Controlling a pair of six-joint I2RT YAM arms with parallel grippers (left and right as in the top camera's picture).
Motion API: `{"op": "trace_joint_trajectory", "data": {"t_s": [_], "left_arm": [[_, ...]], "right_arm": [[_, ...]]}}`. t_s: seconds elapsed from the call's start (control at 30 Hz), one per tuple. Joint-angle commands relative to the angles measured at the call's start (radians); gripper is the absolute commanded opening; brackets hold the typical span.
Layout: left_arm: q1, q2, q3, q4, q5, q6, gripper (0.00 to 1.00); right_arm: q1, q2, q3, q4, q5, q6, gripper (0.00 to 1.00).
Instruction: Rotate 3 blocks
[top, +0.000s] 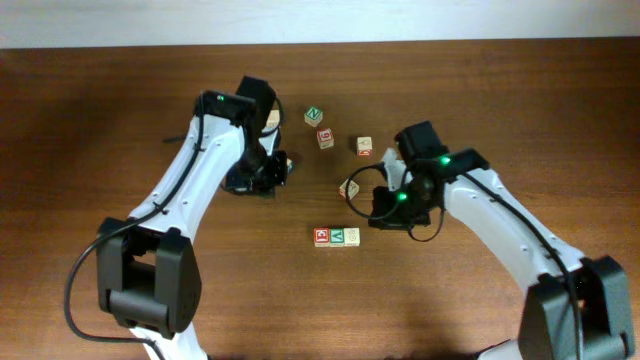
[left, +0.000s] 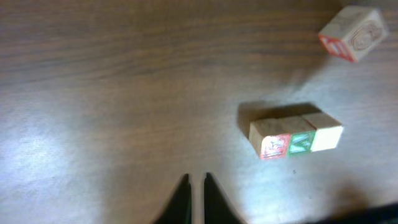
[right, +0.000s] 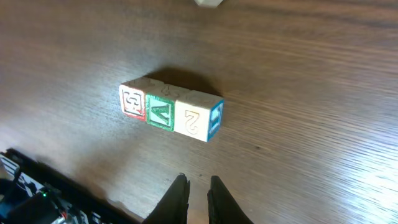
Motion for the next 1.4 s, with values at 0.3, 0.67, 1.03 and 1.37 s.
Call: {"op": "trace_joint_trajectory", "data": {"t_s": [0.3, 0.67, 1.03, 1.37], "left_arm": [[-0.059, -0.006, -0.353, 0.337, 0.138, -0.051, 0.0], [-0.059, -0.006, -0.48, 0.52, 0.288, -0.085, 0.0], [-0.063, -0.006, -0.525, 0.568, 0.288, -0.122, 0.0], [-0.085, -0.006, -0.525, 0.593, 0.288, -0.164, 0.0]], "right_arm": [[0.008, 0.105, -0.009, 0.035, 0.007, -0.027, 0.09], [-0.082, 0.105, -0.111, 0.118, -0.175, -0.094, 0.05], [-0.12, 0.105, -0.284, 0.365, -0.273, 0.01, 0.05], [-0.118, 0.105, -0.288, 0.406, -0.278, 0.055, 0.04]]}}
